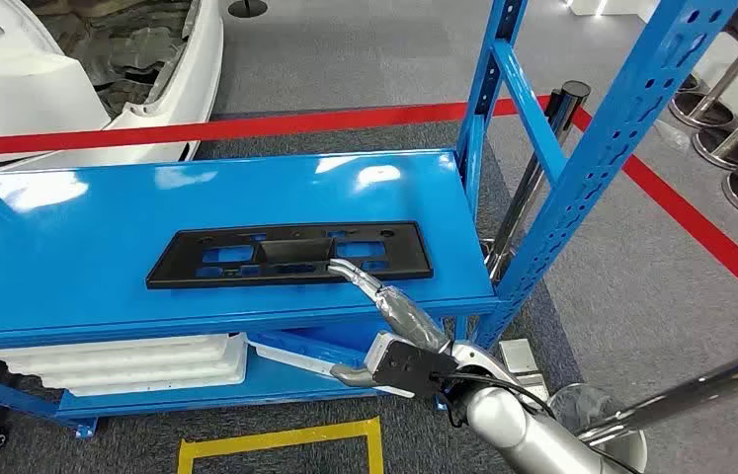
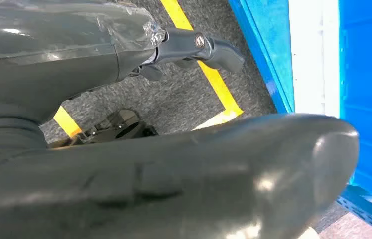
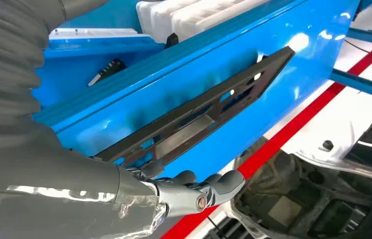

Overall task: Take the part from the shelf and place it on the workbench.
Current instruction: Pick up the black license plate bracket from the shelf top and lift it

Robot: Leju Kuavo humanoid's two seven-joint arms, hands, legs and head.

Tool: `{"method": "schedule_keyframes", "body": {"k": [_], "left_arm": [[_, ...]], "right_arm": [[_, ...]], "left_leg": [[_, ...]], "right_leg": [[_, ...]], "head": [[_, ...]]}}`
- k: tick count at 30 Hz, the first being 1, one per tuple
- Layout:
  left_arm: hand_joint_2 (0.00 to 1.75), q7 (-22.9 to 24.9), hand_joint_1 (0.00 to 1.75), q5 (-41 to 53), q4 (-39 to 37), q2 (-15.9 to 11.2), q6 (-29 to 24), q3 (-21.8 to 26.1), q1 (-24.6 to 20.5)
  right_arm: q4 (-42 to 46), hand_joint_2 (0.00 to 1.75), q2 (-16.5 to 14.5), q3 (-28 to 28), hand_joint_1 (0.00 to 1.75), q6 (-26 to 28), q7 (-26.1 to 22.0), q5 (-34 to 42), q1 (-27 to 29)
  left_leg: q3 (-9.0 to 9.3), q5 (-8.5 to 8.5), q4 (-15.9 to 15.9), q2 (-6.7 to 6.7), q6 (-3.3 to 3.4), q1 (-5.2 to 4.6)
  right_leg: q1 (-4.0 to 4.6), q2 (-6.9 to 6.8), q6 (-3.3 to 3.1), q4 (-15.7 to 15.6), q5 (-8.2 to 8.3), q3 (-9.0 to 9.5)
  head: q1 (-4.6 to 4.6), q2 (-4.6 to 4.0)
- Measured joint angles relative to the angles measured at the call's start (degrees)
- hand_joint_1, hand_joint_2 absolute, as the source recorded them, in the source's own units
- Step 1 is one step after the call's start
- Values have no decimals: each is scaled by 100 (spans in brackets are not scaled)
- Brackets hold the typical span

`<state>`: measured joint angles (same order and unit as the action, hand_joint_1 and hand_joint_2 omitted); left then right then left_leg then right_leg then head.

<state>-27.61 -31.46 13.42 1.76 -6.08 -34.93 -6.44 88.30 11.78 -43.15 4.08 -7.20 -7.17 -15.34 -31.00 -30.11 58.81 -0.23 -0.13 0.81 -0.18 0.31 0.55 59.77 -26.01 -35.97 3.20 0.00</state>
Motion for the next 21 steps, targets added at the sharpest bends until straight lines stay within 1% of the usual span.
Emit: {"method": "schedule_keyframes", "body": {"k": [2, 4, 5, 6, 7, 8, 9, 10, 11, 12, 13, 14, 15, 16, 17, 19, 20, 21], "left_arm": [[0, -3, 0, -5, 0, 2, 0, -2, 0], [0, -8, 0, -15, 3, 4, -1, -5, -5], [0, -9, 0, -20, 5, 5, -2, -9, -14], [0, -8, 0, -25, 8, 6, -3, -15, -27], [0, -6, 0, -30, 9, 8, -9, -25, -37], [0, 0, 0, -33, 13, 11, -15, -36, -45], [0, 8, 0, -34, 16, 14, -23, -50, -45], [0, 17, 0, -36, 19, 16, -31, -67, -43], [0, 26, 0, -39, 22, 16, -37, -83, -42], [0, 32, 0, -44, 25, 16, -45, -98, -44], [0, 36, 0, -51, 27, 16, -50, -112, -47], [0, 39, 0, -66, 29, 16, -56, -123, -52], [0, 42, 0, -81, 33, 17, -60, -132, -57], [0, 43, 0, -97, 36, 18, -63, -140, -59], [0, 44, 0, -116, 39, 19, -67, -146, -61], [0, 44, 0, -149, 48, 23, -85, -159, -62], [0, 44, 0, -174, 55, 26, -97, -166, -69], [0, 44, 0, -197, 63, 30, -108, -174, -78]], "right_arm": [[0, 175, 3, 1, 0, -8, 11, -3, 3], [2, 175, 8, 2, 0, -24, 36, -9, 5], [4, 175, 10, 3, 0, -33, 53, -9, 2], [5, 175, 10, 3, 0, -42, 70, -7, 1], [5, 175, 9, 2, 0, -53, 88, -2, 3], [5, 175, 9, 1, 0, -63, 104, 5, 7], [4, 175, 9, 1, 0, -72, 118, 10, 15], [4, 175, 9, 0, 0, -78, 128, 13, 24], [4, 175, 9, 0, 0, -79, 142, 14, 31], [5, 175, 9, 0, 0, -79, 154, 10, 37], [5, 175, 9, 0, 0, -78, 167, 5, 39], [6, 175, 9, 0, 0, -78, 183, 1, 38], [7, 175, 9, 0, 0, -78, 196, -1, 37], [7, 175, 9, 0, 0, -78, 207, 10, 37], [7, 175, 9, 0, 0, -78, 215, 28, 37], [5, 175, 10, 0, 0, -73, 217, 57, 35], [3, 175, 11, 0, 0, -69, 217, 52, 29], [0, 175, 14, 0, 0, -63, 219, 33, 19]], "left_leg": [[8, -2, -22, 0, -28, 6], [40, -40, -25, -2, -93, 11], [23, -102, 62, -2, -123, 10], [-60, -216, 269, -2, -150, 11], [-219, -368, 599, 1, -169, 16], [-440, -524, 996, 2, -185, 15], [-657, -629, 1356, 3, -196, 16], [-806, -634, 1565, 3, -197, 17], [-848, -515, 1549, 3, -191, 17], [-778, -297, 1311, 3, -175, 15], [-633, -36, 924, 2, -152, 11], [-486, 153, 552, 1, -123, 1], [-376, 266, 266, 0, -95, -11], [-322, 301, 106, -2, -69, -25], [-312, 275, 64, -3, -45, -40], [-289, 282, 5, 0, 5, -26], [-263, 288, -28, 5, 36, -11], [-236, 297, -61, 12, 66, 8]], "right_leg": [[8, 8, -17, -9, -15, -3], [-11, 19, -57, -66, -26, 33], [-26, 19, -82, -97, -32, 67], [-44, 14, -105, -125, -36, 104], [-45, 7, -128, -135, -50, 133], [-40, 1, -149, -136, -69, 152], [-33, -1, -161, -135, -88, 170], [-26, 2, -167, -132, -109, 193], [-22, 9, -167, -130, -133, 222], [-19, 17, -161, -126, -161, 262], [-18, 24, -151, -122, -193, 305], [-8, 28, -135, -114, -224, 338], [-2, 33, -114, -104, -249, 353], [2, 37, -92, -99, -265, 356], [4, 40, -68, -100, -272, 351], [-1, 40, -13, -100, -296, 362], [-3, 35, 16, -34, -349, 347], [-5, 30, 47, 134, -453, 278]], "head": [[-4, 0], [-14, 0], [-34, 0], [-70, 0], [-112, 0], [-156, 0], [-188, 0], [-207, 0], [-222, 0], [-238, 0], [-255, 0], [-272, 0], [-288, 0], [-296, 0], [-298, 0], [-293, 0], [-279, 0], [-253, 0]]}}
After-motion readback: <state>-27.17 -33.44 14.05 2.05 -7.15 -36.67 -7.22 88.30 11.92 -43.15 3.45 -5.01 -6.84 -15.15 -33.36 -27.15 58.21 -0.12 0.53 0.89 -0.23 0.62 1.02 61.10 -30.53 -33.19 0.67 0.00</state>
